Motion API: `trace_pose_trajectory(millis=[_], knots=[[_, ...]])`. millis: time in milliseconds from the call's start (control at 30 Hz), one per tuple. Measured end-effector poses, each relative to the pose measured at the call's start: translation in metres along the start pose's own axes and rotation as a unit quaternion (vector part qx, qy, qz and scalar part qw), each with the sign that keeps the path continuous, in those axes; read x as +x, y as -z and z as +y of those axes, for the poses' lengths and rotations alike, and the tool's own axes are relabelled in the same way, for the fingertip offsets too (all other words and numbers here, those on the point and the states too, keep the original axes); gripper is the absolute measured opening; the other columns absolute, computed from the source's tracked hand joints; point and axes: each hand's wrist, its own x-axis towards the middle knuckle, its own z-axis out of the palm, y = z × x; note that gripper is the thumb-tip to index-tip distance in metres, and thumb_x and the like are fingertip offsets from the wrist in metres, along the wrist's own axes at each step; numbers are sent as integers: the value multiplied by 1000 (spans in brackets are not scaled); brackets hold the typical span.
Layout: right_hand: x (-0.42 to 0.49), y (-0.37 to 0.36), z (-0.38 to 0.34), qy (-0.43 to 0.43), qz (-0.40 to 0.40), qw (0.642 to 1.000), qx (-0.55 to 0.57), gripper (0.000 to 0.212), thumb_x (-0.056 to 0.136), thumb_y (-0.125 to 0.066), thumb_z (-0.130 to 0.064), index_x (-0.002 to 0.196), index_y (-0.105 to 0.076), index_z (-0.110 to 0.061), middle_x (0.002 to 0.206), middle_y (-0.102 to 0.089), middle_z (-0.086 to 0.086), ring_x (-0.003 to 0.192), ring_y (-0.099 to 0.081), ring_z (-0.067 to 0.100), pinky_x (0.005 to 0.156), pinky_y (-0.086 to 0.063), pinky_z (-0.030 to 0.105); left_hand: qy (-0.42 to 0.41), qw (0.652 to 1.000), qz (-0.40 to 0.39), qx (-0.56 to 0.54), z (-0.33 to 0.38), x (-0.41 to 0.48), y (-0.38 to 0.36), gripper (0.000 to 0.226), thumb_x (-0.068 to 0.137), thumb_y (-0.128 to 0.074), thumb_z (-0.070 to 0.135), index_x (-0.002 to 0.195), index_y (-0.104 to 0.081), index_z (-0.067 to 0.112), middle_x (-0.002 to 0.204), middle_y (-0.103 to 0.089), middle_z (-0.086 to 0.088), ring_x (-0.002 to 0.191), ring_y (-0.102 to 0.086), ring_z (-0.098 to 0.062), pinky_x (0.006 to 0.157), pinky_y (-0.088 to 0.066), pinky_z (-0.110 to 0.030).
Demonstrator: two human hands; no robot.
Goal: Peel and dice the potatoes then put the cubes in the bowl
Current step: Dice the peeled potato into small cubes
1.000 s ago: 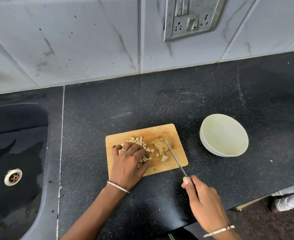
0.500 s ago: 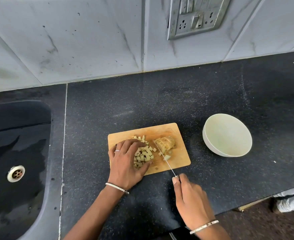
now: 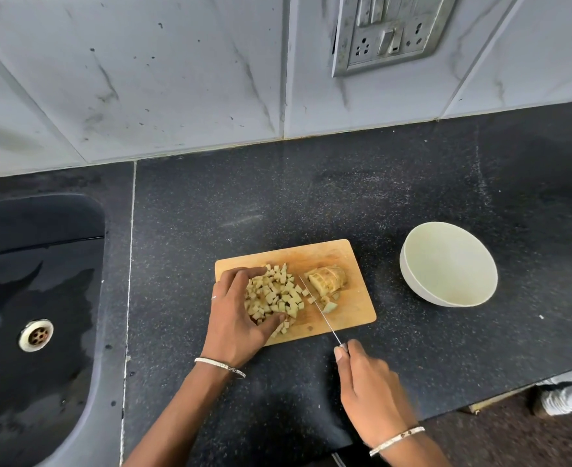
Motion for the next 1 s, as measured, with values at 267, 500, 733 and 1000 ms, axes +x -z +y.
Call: trace_pose_trajectory(millis=[267,500,733,1000], knots=[[6,-19,-15,7,-28,994,106,33,104,-28,-39,92,-54,-23,85,-67,-4,76,-64,14,73,-50,36,3,1000,-25,10,-4,3,-1,78,56,-90,29,125,-53,30,120,-42,13,114,-40,-10,97,-46,-42],[7,-21,-28,23,-16,992,123,33,104,-29,-40,94,-54,-22,82,-66,-4,71,-61,14,67,-47,37,3,1000,-25,16,-2,3,-1,74,55,-92,26,121,-56,28,120,-46,11,113,-41,-10,98,-37,-27],[7,-21,-30,67,26,995,69,23,104,-23,-43,92,-39,-31,68,-52,-10,56,-48,13,52,-32,29,-5,1000,-14,-10,1,0,0,64,61,-87,34,118,-58,30,117,-48,14,113,-45,-7,97,-42,-30],[2,-4,-13,88,92,990,63,38,97,-13,-54,93,-43,-30,64,-54,-7,55,-50,13,49,-31,28,-25,999,32,-10,21,5,-4,41,69,-68,27,110,-61,27,106,-56,12,103,-51,-13,88,-43,-37]])
